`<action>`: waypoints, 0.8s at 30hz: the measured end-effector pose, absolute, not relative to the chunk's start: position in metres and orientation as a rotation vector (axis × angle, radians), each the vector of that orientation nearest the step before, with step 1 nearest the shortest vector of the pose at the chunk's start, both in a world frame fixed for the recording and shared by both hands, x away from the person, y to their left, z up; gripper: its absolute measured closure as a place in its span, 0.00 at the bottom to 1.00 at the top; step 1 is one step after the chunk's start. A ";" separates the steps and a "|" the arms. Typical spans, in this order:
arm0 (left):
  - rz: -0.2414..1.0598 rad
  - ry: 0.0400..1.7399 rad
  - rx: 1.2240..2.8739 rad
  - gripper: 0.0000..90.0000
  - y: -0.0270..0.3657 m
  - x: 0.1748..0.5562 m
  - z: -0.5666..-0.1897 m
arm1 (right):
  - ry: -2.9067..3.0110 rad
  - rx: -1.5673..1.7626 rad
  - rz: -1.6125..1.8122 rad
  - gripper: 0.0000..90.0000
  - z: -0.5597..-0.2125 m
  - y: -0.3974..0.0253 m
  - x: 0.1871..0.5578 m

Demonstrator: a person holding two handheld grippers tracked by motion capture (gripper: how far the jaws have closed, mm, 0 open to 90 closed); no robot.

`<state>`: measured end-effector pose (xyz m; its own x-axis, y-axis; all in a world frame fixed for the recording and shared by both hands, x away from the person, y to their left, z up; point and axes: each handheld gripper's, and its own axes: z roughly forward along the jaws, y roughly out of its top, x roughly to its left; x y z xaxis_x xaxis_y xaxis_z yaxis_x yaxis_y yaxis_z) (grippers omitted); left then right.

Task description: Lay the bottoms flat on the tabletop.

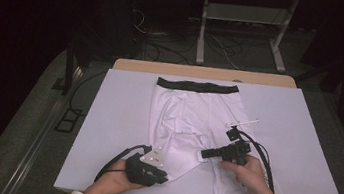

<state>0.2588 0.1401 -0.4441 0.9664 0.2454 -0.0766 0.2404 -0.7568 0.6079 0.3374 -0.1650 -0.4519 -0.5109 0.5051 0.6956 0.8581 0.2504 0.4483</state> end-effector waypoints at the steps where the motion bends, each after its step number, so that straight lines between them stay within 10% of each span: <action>1: 0.001 0.346 2.456 0.92 0.140 0.259 -0.444 | -2.114 -1.246 -1.163 0.97 -0.451 -0.166 0.337; 24: -0.084 0.264 2.536 0.99 0.189 0.272 -0.420 | -2.057 -1.203 -1.110 0.97 -0.456 -0.147 0.289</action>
<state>0.2720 0.1887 -0.4204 0.9785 0.1698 -0.1175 0.2065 -0.8111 0.5472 0.2893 -0.1475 -0.4556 -0.4793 0.4630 0.7455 0.8774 0.2742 0.3938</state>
